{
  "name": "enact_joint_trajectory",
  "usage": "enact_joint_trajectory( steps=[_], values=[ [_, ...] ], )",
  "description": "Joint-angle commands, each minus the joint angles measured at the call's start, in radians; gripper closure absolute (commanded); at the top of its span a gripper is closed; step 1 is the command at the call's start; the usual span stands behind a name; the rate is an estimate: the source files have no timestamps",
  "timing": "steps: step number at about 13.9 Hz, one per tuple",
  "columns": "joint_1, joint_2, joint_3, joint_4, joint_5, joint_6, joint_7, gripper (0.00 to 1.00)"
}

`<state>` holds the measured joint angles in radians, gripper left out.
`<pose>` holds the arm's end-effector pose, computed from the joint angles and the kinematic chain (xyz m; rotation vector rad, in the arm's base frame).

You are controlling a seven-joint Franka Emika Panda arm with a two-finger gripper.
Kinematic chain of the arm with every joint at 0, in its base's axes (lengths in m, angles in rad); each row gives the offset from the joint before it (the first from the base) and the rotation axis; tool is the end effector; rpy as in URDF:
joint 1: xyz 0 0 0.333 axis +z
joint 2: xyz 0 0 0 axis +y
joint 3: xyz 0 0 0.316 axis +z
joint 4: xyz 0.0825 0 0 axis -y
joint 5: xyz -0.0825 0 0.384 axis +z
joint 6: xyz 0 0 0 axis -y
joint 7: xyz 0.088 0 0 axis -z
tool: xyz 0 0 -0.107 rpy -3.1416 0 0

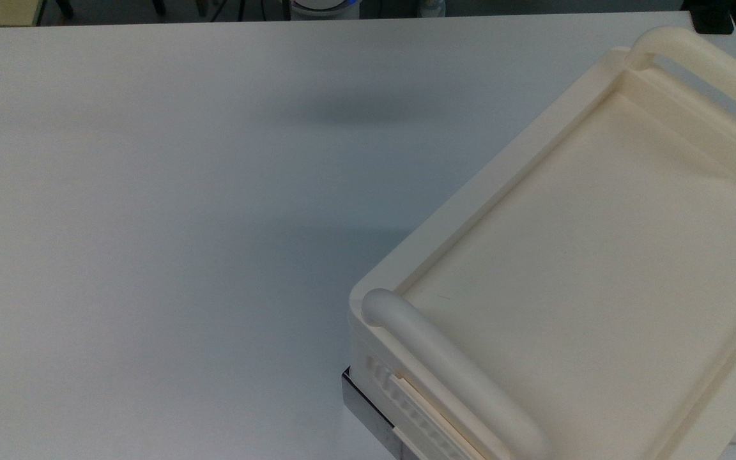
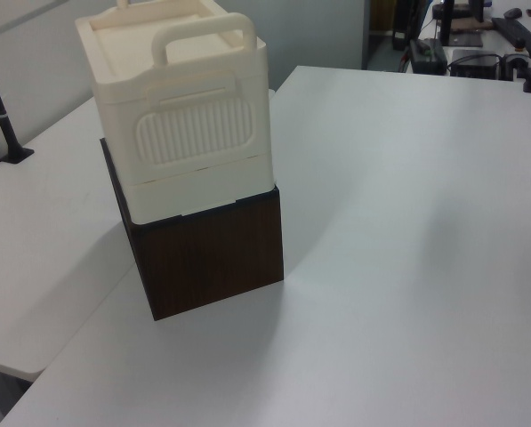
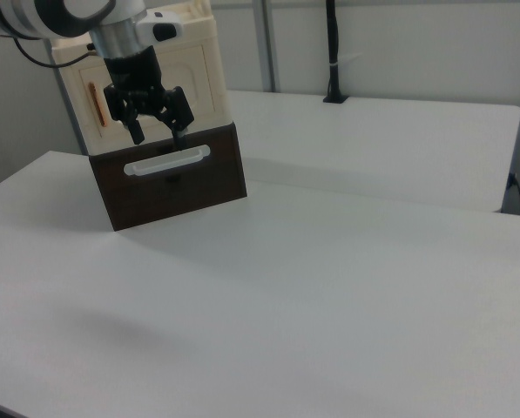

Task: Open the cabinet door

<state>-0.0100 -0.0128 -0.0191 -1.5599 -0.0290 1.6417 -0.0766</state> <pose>0.5578 -0.0192 0.6434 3.1036 0.0748 0.1444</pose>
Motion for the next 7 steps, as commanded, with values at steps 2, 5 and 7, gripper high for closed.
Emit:
enact_joint_trajectory(
  steps=[2,5,7],
  values=[
    [0.016,0.004,0.033,0.0,0.005,-0.01,-0.218,0.0],
    [0.015,0.019,0.083,0.043,0.003,-0.008,-0.221,0.0],
    [0.015,0.039,0.128,0.066,0.003,0.003,-0.226,0.0]
  ],
)
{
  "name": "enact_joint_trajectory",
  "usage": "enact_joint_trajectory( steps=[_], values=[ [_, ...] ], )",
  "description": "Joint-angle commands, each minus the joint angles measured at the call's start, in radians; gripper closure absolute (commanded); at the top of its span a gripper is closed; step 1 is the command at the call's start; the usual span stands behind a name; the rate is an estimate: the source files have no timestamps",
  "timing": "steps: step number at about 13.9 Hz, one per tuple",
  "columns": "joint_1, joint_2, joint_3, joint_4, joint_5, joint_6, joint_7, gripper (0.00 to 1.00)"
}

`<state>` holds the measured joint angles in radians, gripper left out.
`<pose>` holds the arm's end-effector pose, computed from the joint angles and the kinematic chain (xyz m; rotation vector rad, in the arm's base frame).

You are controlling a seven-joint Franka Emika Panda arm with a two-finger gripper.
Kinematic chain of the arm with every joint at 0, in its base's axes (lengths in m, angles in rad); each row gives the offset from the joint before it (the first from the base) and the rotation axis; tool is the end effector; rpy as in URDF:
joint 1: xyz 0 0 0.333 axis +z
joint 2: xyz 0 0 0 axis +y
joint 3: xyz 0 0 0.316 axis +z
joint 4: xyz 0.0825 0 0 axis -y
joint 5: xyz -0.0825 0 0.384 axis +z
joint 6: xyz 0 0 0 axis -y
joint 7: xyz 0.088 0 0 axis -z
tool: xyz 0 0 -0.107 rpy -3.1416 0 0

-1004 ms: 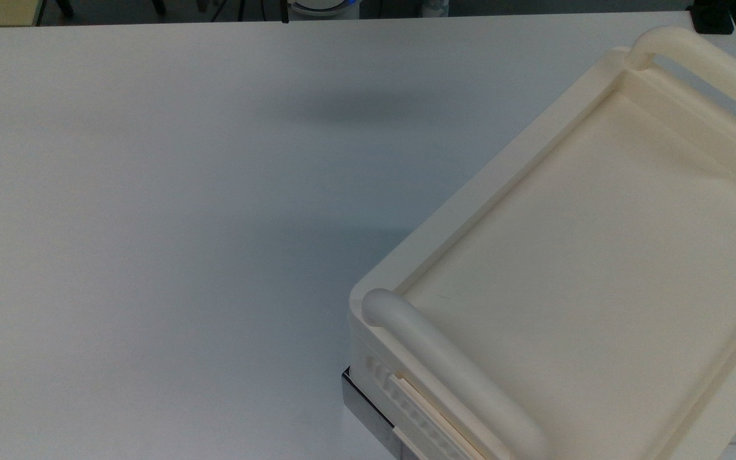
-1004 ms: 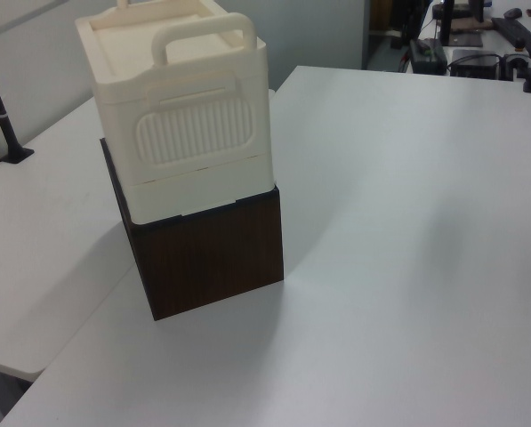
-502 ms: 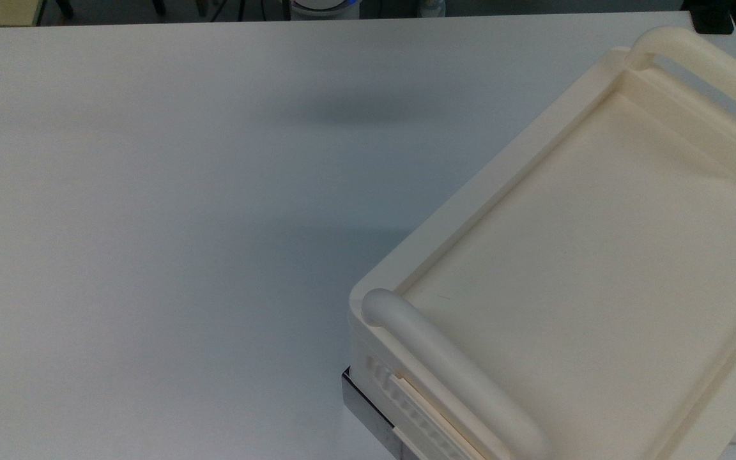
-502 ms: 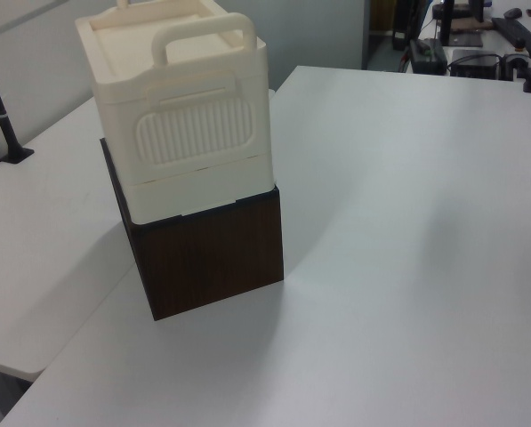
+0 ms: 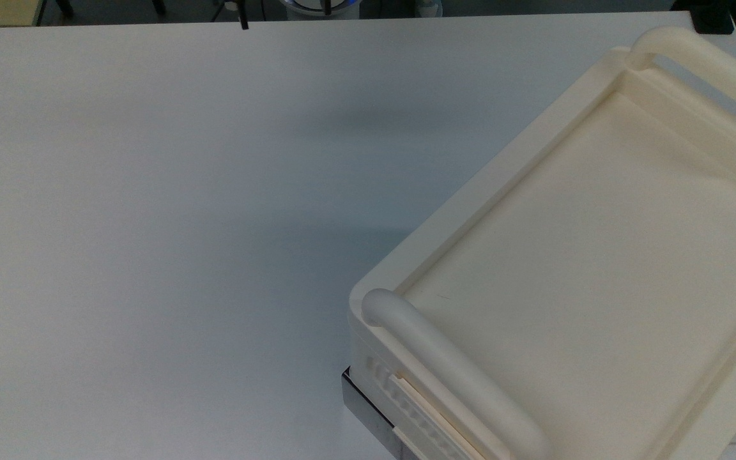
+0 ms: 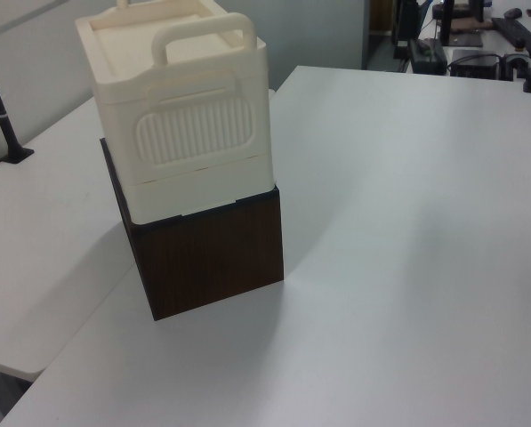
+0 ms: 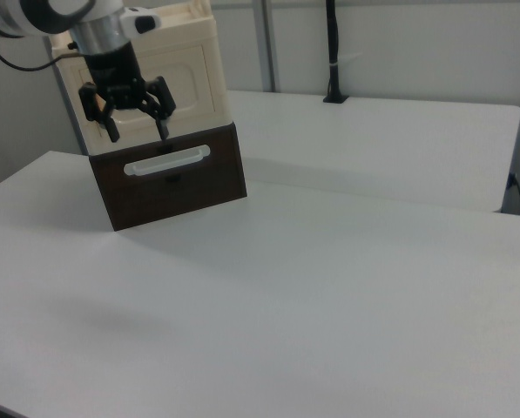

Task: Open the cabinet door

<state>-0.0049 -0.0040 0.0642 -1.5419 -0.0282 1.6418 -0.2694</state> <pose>0.5601 0.0305 0.6472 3.0566 0.5078 0.1556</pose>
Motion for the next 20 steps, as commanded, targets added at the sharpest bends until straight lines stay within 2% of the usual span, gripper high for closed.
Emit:
enact_joint_trajectory(
  steps=[1,3,7,9,13,20],
  values=[
    [0.01,0.047,0.078,0.069,-0.001,0.004,-0.042,0.0],
    [0.011,0.079,0.111,0.115,0.019,0.056,-0.041,0.12],
    [0.026,0.111,0.152,0.12,0.177,0.243,-0.027,0.47],
    [0.051,0.145,0.163,0.121,0.203,0.355,-0.025,0.58],
    [0.118,0.214,0.167,0.132,0.202,0.533,-0.025,0.61],
    [0.135,0.26,0.169,0.138,0.198,0.624,-0.014,0.61]
  ],
)
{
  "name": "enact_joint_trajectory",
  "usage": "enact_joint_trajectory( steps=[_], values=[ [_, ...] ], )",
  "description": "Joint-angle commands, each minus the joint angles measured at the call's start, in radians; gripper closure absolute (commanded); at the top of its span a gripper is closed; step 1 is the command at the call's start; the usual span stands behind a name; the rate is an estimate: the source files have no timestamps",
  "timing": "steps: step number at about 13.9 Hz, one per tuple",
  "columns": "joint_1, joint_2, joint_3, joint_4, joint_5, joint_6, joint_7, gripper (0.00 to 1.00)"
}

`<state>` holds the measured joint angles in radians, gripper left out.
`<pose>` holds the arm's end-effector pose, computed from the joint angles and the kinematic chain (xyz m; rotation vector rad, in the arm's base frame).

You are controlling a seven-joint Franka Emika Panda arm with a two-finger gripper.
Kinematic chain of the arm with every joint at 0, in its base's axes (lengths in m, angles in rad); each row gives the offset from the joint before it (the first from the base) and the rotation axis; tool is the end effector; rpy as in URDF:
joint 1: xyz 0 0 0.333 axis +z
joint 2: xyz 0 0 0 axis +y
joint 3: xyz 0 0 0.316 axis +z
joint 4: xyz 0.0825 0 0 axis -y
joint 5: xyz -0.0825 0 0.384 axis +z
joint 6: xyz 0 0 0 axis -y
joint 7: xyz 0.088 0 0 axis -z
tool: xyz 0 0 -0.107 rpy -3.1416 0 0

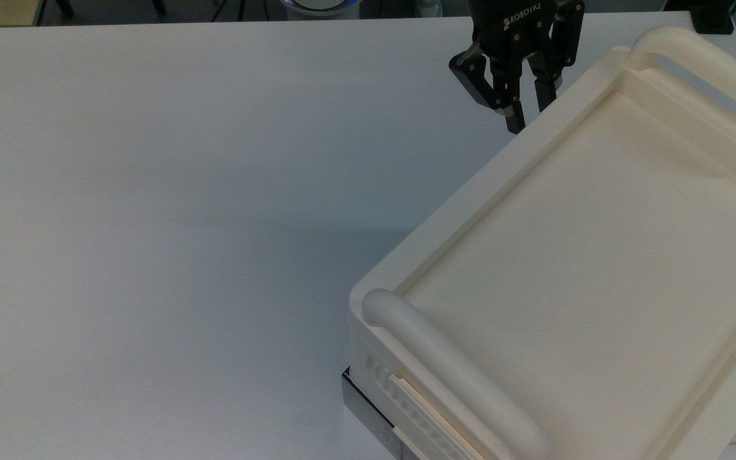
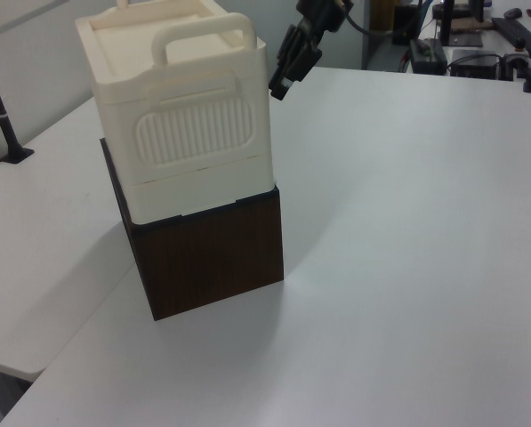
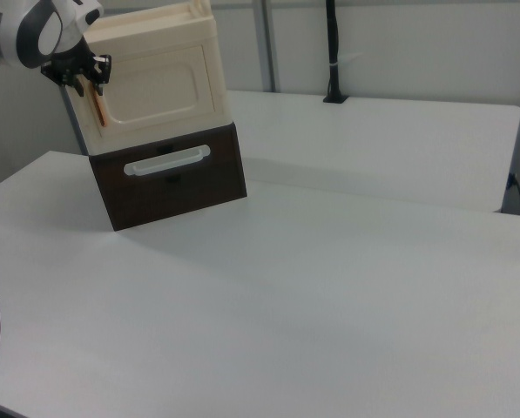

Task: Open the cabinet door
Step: 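Lower the gripper and grasp the door's edge tab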

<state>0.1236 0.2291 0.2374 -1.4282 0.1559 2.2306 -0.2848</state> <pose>0.6340 0.2230 0.6332 -2.6953 -0.7821 -0.8250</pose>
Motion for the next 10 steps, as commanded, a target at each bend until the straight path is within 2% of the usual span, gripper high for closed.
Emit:
enact_joint_trajectory(
  steps=[1,5,9,10],
  values=[
    [0.007,0.029,-0.004,0.025,0.013,0.044,0.012,0.61],
    [0.007,0.045,0.016,0.025,0.01,0.093,0.032,0.63],
    [0.007,0.049,0.017,0.018,0.013,0.124,0.065,0.99],
    [0.007,0.049,0.019,0.018,0.014,0.127,0.07,1.0]
  ],
)
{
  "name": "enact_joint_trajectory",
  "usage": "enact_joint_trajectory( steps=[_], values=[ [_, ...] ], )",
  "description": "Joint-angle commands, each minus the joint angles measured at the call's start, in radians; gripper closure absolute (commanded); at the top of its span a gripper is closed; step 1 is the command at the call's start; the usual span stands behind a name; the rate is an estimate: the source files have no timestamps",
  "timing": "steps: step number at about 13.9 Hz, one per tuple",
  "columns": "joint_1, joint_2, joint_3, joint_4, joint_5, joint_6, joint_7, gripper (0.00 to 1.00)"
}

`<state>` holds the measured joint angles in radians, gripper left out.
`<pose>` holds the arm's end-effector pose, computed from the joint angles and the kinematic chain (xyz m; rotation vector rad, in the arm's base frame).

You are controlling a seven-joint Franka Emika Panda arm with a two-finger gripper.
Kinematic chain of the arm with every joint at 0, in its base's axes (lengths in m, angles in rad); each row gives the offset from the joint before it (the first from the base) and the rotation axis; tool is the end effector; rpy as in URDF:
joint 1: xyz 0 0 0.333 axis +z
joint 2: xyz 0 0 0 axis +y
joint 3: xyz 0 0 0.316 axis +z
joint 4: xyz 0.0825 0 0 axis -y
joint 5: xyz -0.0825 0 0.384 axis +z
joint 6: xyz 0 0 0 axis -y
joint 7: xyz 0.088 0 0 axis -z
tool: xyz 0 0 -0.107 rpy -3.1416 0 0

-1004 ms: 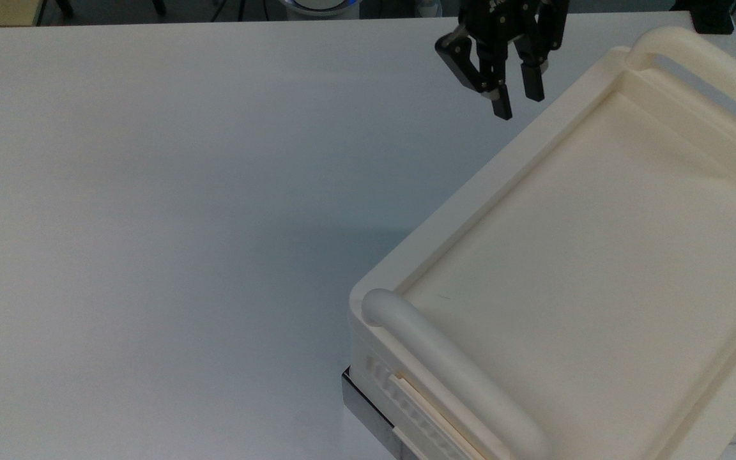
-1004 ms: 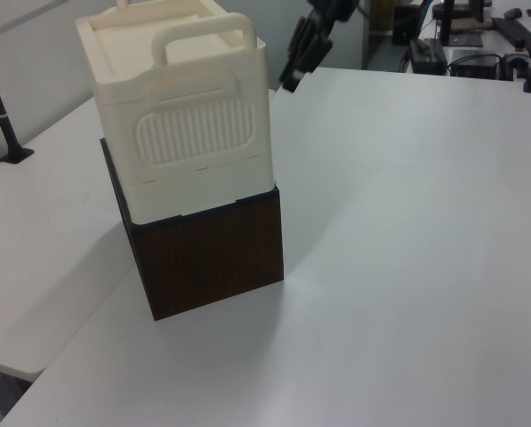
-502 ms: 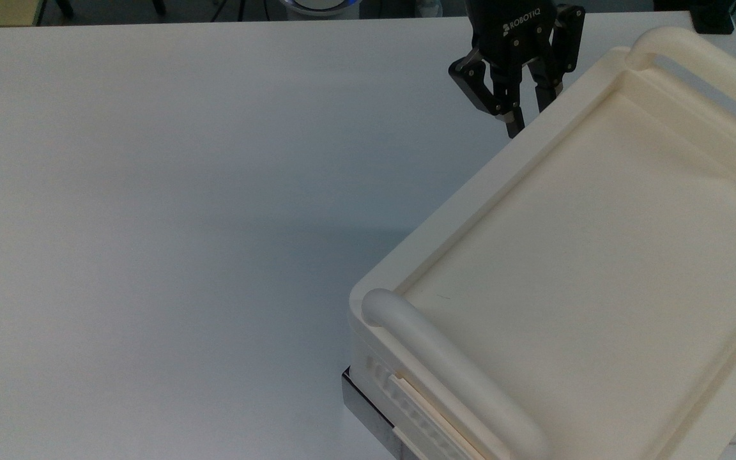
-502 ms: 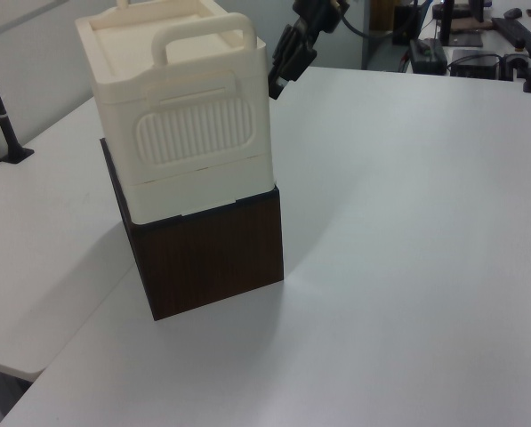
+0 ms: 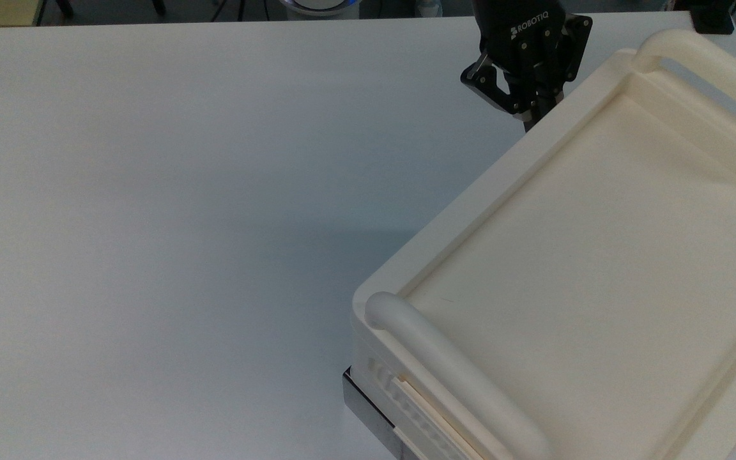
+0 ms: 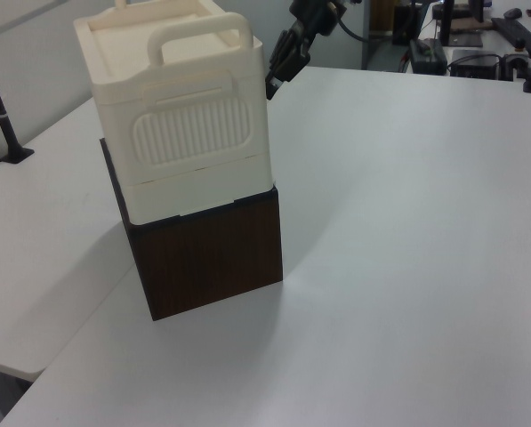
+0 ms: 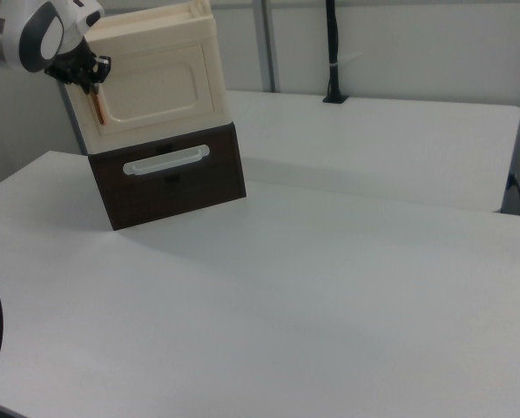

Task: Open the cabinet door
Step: 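Lower the gripper and grasp the door's edge tab, then pull the grasped door edge outward, swinging the door on its hinge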

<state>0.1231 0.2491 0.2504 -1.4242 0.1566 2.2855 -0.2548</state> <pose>0.6398 0.2297 0.6297 -2.6740 -0.7347 -0.8685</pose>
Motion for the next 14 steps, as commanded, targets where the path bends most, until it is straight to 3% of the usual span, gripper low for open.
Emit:
enact_joint_trajectory(
  steps=[1,5,8,14],
  values=[
    [0.007,0.029,0.006,0.013,0.014,0.072,0.04,1.0],
    [-0.002,0.01,0.004,0.002,0.012,0.058,0.04,1.0],
    [-0.036,-0.033,0.004,-0.059,0.012,0.04,0.04,1.0],
    [-0.121,-0.071,0.004,-0.073,0.012,-0.121,0.042,1.0]
  ],
)
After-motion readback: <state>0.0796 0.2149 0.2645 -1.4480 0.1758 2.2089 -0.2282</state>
